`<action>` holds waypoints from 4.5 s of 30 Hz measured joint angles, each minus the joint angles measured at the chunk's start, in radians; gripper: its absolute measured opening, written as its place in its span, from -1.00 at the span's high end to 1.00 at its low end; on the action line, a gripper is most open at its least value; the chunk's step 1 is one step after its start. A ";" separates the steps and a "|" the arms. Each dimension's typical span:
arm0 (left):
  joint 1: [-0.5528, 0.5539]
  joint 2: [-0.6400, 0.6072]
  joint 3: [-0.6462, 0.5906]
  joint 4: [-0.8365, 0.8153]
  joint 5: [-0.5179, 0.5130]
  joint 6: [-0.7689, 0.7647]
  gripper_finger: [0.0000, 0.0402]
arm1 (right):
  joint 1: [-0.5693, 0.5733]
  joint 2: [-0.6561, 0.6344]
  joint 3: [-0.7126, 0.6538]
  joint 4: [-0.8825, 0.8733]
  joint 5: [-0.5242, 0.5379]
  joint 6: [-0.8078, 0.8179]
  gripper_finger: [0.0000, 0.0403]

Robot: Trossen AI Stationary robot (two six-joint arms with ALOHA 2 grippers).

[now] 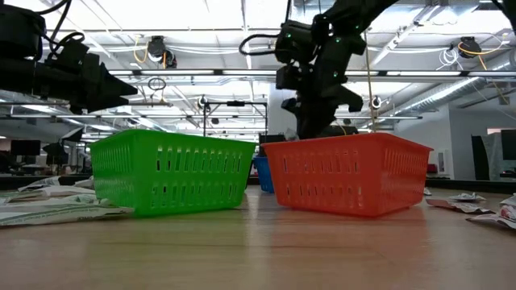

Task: Pick & Place First Aid Supplies
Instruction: Put the blue alcohol pad into the blue bin

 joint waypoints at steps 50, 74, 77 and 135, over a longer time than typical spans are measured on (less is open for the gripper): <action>0.000 0.000 0.000 0.000 0.000 0.000 -0.61 | -0.334 0.103 0.012 0.356 0.297 0.672 0.37; 0.000 0.000 0.000 0.001 0.000 0.000 -0.61 | -0.419 0.385 0.222 0.203 0.077 0.739 0.37; 0.000 0.000 0.000 0.002 0.000 0.000 -0.61 | -0.417 0.386 0.222 0.195 0.083 0.733 0.47; 0.000 0.000 0.000 0.003 0.000 0.000 -0.61 | -0.063 0.050 0.208 -0.342 -0.131 0.345 1.00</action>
